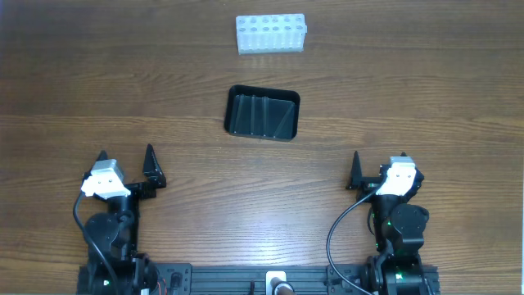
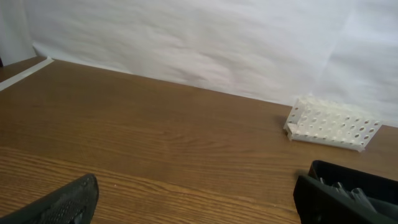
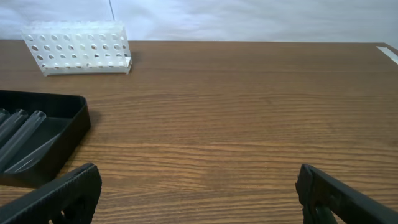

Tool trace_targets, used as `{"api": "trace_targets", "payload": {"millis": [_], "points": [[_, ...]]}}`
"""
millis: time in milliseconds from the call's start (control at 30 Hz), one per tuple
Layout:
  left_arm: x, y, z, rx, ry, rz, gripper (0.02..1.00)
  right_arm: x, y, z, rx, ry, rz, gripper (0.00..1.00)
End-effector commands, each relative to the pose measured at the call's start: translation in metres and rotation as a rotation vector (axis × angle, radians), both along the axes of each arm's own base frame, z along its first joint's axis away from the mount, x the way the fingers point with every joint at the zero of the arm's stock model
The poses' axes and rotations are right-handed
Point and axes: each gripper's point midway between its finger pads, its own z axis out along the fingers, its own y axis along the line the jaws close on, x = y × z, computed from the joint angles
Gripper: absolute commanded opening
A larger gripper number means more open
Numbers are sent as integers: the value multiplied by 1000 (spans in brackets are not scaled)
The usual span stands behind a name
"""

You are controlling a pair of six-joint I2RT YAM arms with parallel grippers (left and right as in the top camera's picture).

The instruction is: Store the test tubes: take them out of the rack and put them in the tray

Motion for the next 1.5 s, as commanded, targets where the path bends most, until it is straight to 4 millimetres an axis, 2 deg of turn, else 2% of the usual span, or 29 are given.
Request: {"api": "trace_targets", "payload": {"millis": [33, 200, 1500], "points": [[0, 0, -1, 11, 0, -4, 996, -1, 0, 5, 0, -30, 3, 991], [0, 0, -1, 11, 0, -4, 996, -4, 0, 30, 2, -138, 1, 993], [0, 0, -1, 11, 0, -4, 996, -4, 1, 29, 2, -134, 7, 993]]}}
